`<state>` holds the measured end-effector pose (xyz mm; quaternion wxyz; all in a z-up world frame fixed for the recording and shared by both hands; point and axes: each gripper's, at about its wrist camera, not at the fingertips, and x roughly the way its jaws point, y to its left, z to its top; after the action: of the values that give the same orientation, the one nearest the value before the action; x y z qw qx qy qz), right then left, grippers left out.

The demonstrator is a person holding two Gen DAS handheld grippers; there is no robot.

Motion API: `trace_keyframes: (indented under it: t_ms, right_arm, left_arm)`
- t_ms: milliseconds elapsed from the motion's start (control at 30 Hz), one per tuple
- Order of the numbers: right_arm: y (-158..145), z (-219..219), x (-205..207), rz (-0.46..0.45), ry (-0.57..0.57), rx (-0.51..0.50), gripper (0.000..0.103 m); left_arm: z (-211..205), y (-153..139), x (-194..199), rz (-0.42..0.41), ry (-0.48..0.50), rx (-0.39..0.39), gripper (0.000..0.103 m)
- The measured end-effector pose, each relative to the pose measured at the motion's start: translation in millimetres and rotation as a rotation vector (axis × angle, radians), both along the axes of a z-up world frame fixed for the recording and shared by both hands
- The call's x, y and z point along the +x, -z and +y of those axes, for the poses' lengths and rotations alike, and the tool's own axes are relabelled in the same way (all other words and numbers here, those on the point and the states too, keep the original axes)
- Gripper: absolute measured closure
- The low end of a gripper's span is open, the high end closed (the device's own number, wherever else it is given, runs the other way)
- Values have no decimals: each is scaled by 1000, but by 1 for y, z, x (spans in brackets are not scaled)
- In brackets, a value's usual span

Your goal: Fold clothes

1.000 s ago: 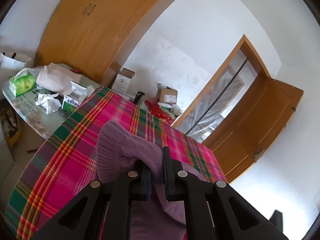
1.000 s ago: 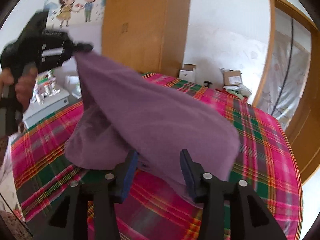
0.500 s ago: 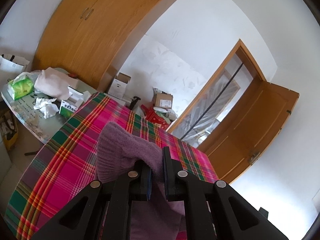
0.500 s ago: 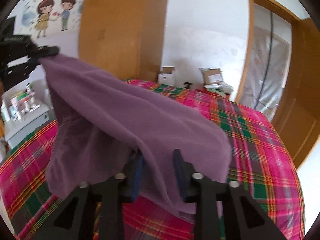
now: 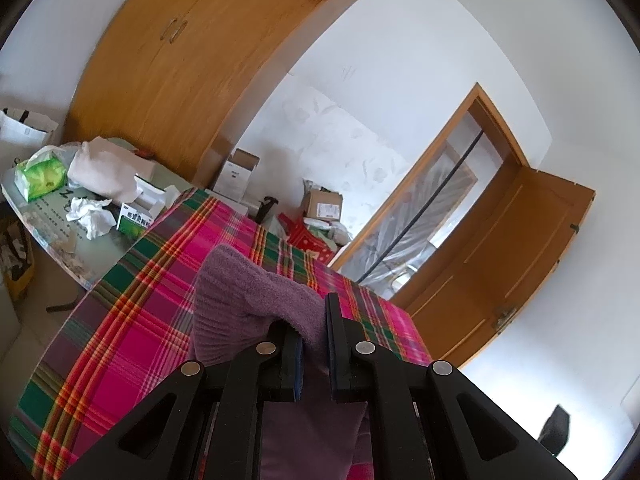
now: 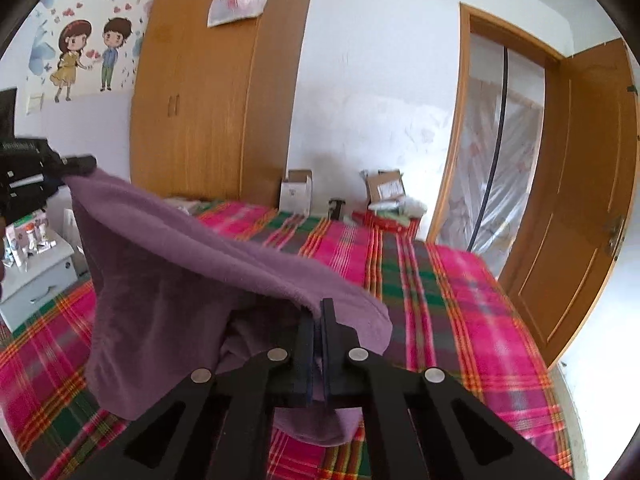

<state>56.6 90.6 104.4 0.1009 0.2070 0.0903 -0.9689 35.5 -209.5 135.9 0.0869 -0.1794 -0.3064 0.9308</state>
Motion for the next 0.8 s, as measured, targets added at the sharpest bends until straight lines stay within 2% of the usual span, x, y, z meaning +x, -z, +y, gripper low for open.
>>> trace_keyframes:
  t_ms: [400,500,633,733,800]
  right_arm:
    - [-51,-3,44,156,-76,-23,101]
    - [-46,-10,54,127,-123,-24,101]
    - [-22,-23,72,60,-241,-6,101]
    - [2,-33,75,-20,-293,27,101]
    - [13,-34,71,-91,-317,7,101]
  left_arm:
    - [-7,-15,23,56,-20,-14,94]
    - [-12,-9,27,39,-40,-16,94]
    - [-25,13,30,-30,-73,-9,94]
    - [-34,33,31,-89,-88,-4,94]
    - [-38,46,33,-123,-99,-15,94]
